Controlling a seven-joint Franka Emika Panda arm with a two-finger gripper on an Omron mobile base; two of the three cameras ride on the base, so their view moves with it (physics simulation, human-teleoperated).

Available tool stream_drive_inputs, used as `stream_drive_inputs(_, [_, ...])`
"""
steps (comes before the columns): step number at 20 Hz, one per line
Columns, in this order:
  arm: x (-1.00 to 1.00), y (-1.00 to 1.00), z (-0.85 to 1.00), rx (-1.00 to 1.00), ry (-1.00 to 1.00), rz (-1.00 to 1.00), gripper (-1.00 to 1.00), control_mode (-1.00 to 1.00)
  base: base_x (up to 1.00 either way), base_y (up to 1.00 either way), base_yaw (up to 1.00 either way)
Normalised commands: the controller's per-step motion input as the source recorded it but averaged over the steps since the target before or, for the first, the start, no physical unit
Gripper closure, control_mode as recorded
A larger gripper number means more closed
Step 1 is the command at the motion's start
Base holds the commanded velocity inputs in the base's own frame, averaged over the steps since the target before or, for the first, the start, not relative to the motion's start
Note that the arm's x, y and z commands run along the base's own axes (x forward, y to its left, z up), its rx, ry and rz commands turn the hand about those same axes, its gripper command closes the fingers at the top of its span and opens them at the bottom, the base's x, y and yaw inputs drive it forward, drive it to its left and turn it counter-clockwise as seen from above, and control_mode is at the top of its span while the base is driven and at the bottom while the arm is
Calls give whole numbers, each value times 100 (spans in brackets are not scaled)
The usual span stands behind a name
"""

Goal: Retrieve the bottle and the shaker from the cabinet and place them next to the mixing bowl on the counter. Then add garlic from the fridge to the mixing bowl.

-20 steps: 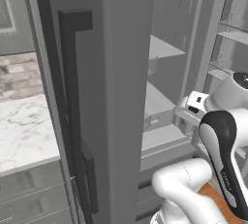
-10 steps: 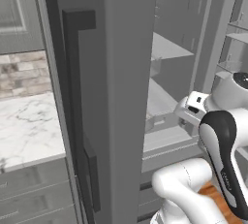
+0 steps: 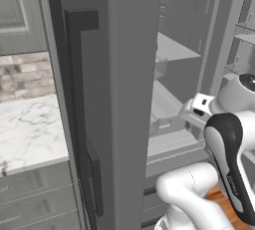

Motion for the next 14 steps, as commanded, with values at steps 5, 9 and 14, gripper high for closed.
stream_drive_inputs(5, [16,0,0,-1,-6,4,-100,-100,0,0,0])
stream_drive_inputs(9, [5,0,11,-12,-14,6,-100,-100,0,0,0])
stream_drive_inputs(14, [1,-5,16,-15,-15,5,-100,-100,0,0,0])
